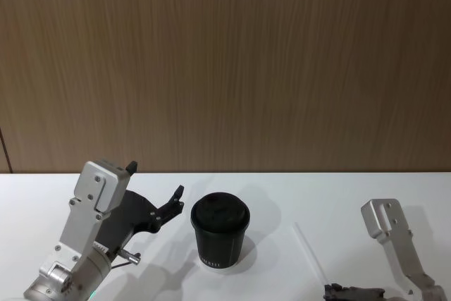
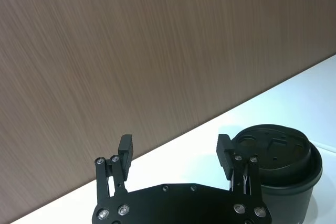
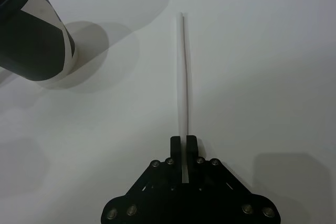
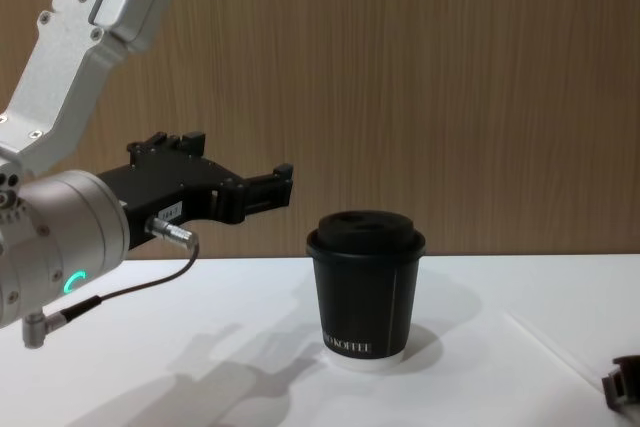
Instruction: Pick up the straw with one hand, pass it to the other hand, and insert it into the cup.
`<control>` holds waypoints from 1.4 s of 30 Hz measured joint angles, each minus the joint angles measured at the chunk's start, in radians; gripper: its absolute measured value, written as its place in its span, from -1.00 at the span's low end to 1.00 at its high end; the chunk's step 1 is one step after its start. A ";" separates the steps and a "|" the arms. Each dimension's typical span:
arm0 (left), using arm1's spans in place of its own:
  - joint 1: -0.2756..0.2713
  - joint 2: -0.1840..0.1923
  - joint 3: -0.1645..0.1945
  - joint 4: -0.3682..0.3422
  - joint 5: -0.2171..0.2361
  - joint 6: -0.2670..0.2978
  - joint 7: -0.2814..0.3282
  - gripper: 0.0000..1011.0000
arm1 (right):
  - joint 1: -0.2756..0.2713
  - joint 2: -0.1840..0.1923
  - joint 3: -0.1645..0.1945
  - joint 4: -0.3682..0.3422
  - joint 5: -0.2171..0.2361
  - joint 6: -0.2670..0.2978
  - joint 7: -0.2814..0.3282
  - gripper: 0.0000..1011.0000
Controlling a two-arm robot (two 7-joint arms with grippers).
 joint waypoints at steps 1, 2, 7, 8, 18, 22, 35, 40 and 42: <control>0.000 0.000 0.000 0.000 0.000 0.000 0.000 0.98 | 0.000 -0.001 0.001 0.000 -0.001 0.001 0.001 -0.87; 0.000 0.000 0.000 0.000 0.000 0.000 0.000 0.98 | 0.000 -0.001 0.002 0.000 -0.002 0.001 0.002 -0.88; 0.000 0.000 0.000 0.000 0.000 0.000 0.000 0.98 | 0.000 -0.005 0.006 0.001 -0.003 0.001 0.004 -0.97; 0.000 0.000 0.000 0.000 0.000 0.000 0.000 0.98 | 0.000 -0.005 0.007 0.001 -0.003 0.002 0.004 -0.98; 0.000 0.000 0.000 0.000 0.000 0.000 0.000 0.98 | -0.003 -0.011 0.015 0.001 -0.011 -0.004 0.007 -1.00; 0.000 0.000 0.000 0.000 0.000 0.000 0.000 0.98 | -0.007 -0.015 0.021 0.000 -0.017 -0.018 0.005 -1.00; 0.000 0.000 0.000 0.000 0.000 0.000 0.000 0.98 | -0.010 -0.028 0.052 -0.022 -0.047 -0.122 -0.017 -1.00; 0.000 0.000 0.000 0.000 0.000 0.000 0.000 0.98 | -0.009 -0.030 0.061 -0.032 -0.055 -0.154 -0.018 -1.00; 0.000 0.000 0.000 0.000 0.000 0.000 0.000 0.98 | -0.008 -0.030 0.063 -0.035 -0.057 -0.165 -0.018 -1.00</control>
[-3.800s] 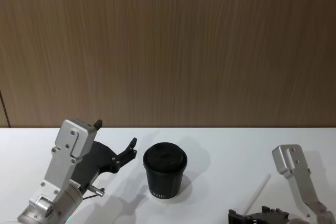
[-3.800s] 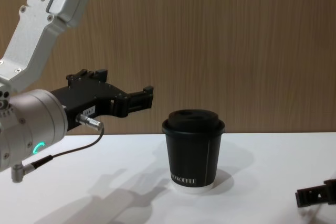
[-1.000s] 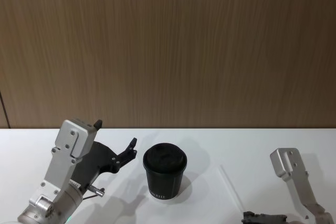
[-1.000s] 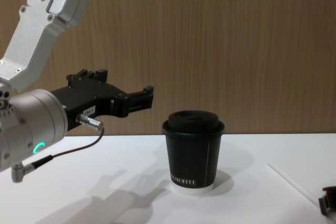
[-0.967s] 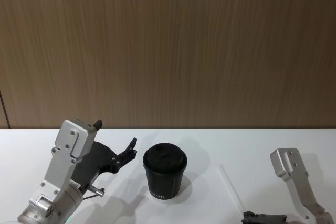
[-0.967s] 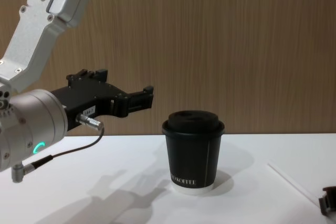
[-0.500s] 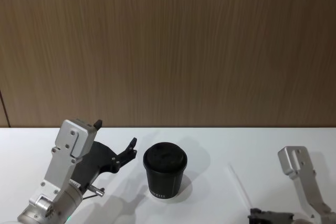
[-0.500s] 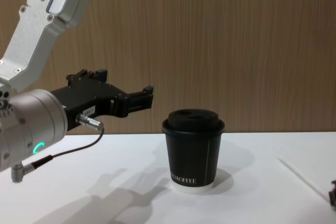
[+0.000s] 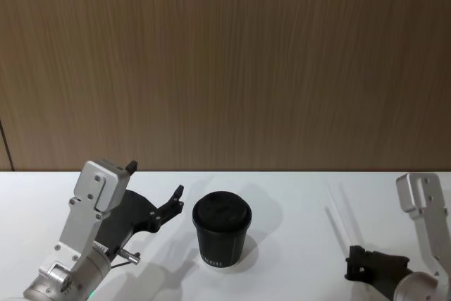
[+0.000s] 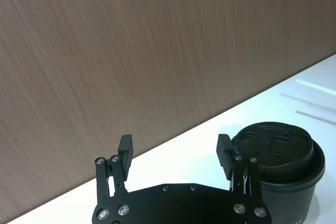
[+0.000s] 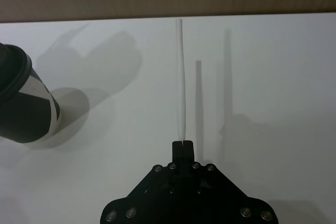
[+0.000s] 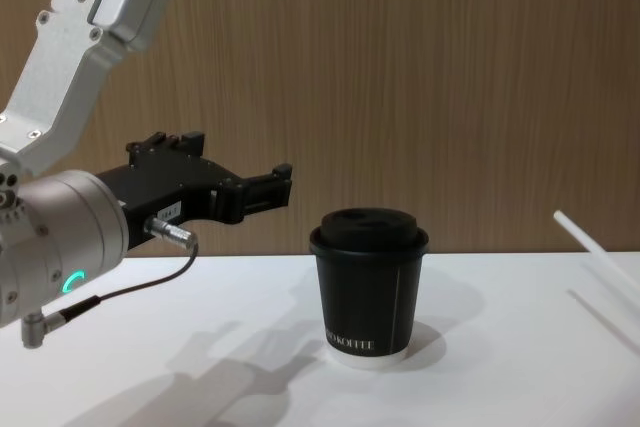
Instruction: Pick up the straw with one hand, pass it to the other hand, and insert it into the cup.
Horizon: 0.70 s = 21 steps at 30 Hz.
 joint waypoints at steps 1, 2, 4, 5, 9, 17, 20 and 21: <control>0.000 0.000 0.000 0.000 0.000 0.000 0.000 0.98 | 0.000 0.000 0.003 -0.004 -0.001 -0.010 0.001 -1.00; 0.000 0.000 0.000 0.000 0.000 0.000 0.000 0.98 | 0.000 0.000 0.004 -0.005 -0.002 -0.014 0.002 -1.00; 0.000 0.000 0.000 0.000 0.000 0.000 0.000 0.98 | 0.000 0.000 0.007 -0.010 -0.003 -0.030 0.007 -1.00; 0.000 0.000 0.000 0.000 0.000 0.000 0.000 0.98 | 0.000 0.000 0.009 -0.011 -0.003 -0.035 0.009 -1.00; 0.000 0.000 0.000 0.000 0.000 0.000 0.000 0.98 | -0.002 0.002 0.014 -0.017 -0.003 -0.068 0.023 -1.00; 0.000 0.000 0.000 0.000 0.000 0.000 0.000 0.98 | -0.013 0.011 0.028 -0.026 0.007 -0.173 0.077 -1.00; 0.000 0.000 -0.001 -0.002 0.000 0.000 -0.001 0.98 | -0.018 0.016 0.033 -0.027 0.015 -0.218 0.102 -1.00; 0.000 0.000 -0.001 -0.003 0.000 0.001 -0.003 0.98 | -0.019 0.018 0.034 -0.028 0.017 -0.230 0.109 -1.00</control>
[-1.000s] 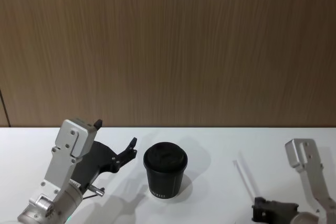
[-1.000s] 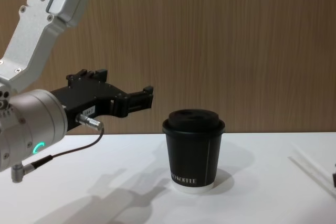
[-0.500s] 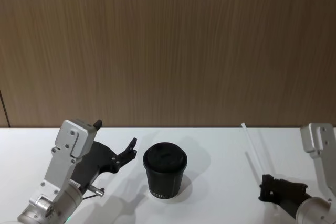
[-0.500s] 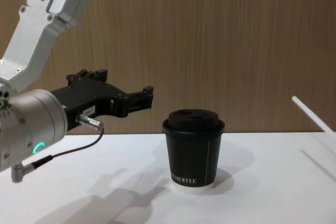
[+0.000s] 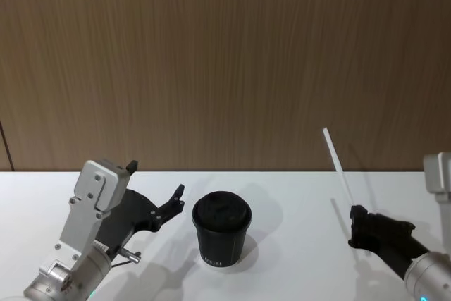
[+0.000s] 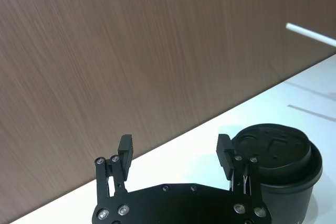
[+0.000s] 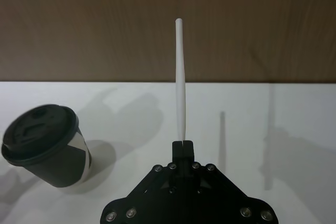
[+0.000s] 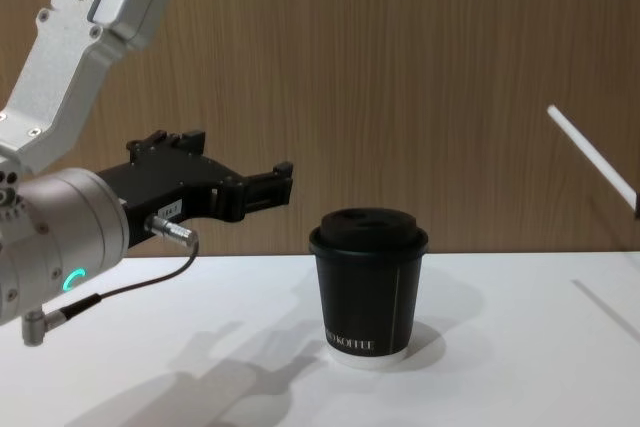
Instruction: Pick up the straw with one hand, pass it to the other hand, and insert it into the cup.
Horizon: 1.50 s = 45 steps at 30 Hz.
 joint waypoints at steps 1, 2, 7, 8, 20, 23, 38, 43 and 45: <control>0.000 0.001 0.000 -0.003 -0.001 0.001 -0.004 0.98 | -0.001 0.001 0.001 0.000 0.003 -0.015 0.006 -1.00; -0.001 0.001 -0.001 -0.006 -0.001 0.002 -0.006 0.98 | -0.004 0.004 0.003 0.000 0.008 -0.037 0.022 -1.00; -0.004 0.006 -0.003 -0.027 -0.011 0.011 -0.028 0.98 | -0.011 0.014 0.008 -0.001 0.026 -0.112 0.069 -1.00; -0.004 0.008 -0.003 -0.036 -0.016 0.016 -0.037 0.98 | -0.012 0.016 0.009 -0.001 0.029 -0.124 0.077 -1.00; 0.003 0.024 -0.011 -0.130 -0.040 0.052 -0.085 0.98 | -0.037 0.039 0.010 -0.011 0.089 -0.279 0.197 -1.00; 0.008 0.026 -0.015 -0.148 -0.047 0.058 -0.095 0.98 | -0.044 0.043 0.008 -0.015 0.100 -0.302 0.218 -1.00; 0.035 0.028 -0.044 -0.216 -0.098 0.069 -0.142 0.98 | -0.068 0.067 -0.007 -0.030 0.166 -0.380 0.323 -1.00; 0.042 0.024 -0.055 -0.225 -0.122 0.069 -0.161 0.98 | -0.074 0.079 -0.014 -0.031 0.197 -0.407 0.374 -1.00; 0.045 0.021 -0.061 -0.228 -0.137 0.069 -0.172 0.98 | -0.077 0.084 -0.017 -0.031 0.211 -0.416 0.395 -1.00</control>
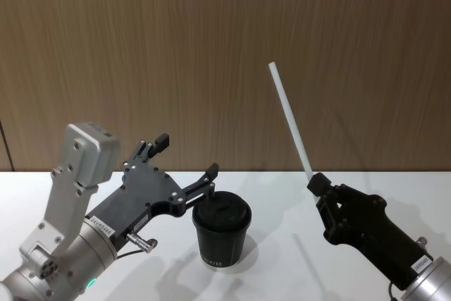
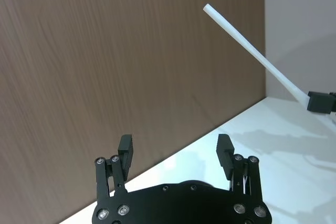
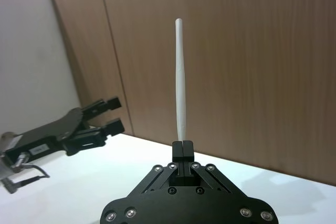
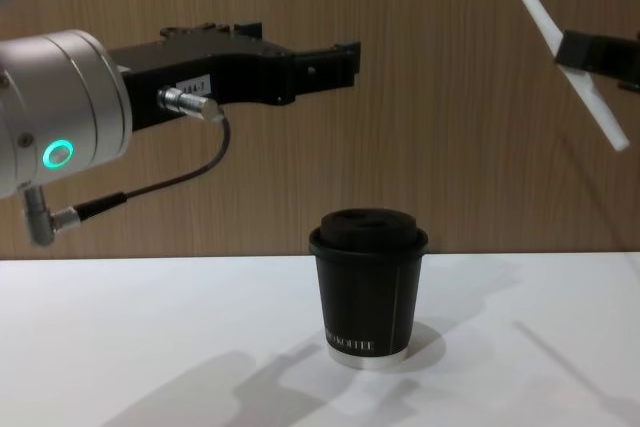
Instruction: Pick up the straw with one hand, pass it to the other hand, and insert it into the cup.
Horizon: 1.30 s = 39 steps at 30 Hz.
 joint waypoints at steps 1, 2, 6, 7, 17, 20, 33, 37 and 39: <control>0.002 -0.002 -0.005 -0.002 -0.012 0.000 -0.009 0.98 | -0.001 0.002 -0.001 0.000 0.006 -0.003 0.007 -1.00; 0.003 -0.003 -0.006 -0.002 -0.016 0.000 -0.012 0.98 | -0.002 0.003 -0.002 0.000 0.010 -0.007 0.016 -1.00; 0.008 -0.010 -0.018 -0.005 -0.053 -0.001 -0.037 0.98 | -0.004 0.010 -0.007 0.000 0.032 -0.021 0.049 -1.00; 0.011 -0.013 -0.023 -0.007 -0.069 -0.001 -0.047 0.98 | -0.006 0.012 -0.010 0.000 0.039 -0.026 0.060 -1.00; 0.023 -0.033 -0.054 -0.020 -0.203 0.008 -0.122 0.98 | -0.012 0.025 -0.027 0.002 0.076 -0.047 0.114 -1.00; 0.024 -0.037 -0.059 -0.024 -0.238 0.013 -0.143 0.98 | -0.014 0.029 -0.032 0.002 0.084 -0.051 0.126 -1.00; 0.028 -0.044 -0.074 -0.044 -0.408 0.056 -0.249 0.98 | -0.019 0.047 -0.051 0.005 0.102 -0.055 0.151 -1.00; 0.029 -0.044 -0.074 -0.049 -0.448 0.068 -0.273 0.98 | -0.020 0.052 -0.055 0.006 0.105 -0.055 0.153 -1.00; 0.030 -0.044 -0.073 -0.051 -0.458 0.071 -0.279 0.98 | -0.021 0.053 -0.057 0.006 0.106 -0.055 0.153 -1.00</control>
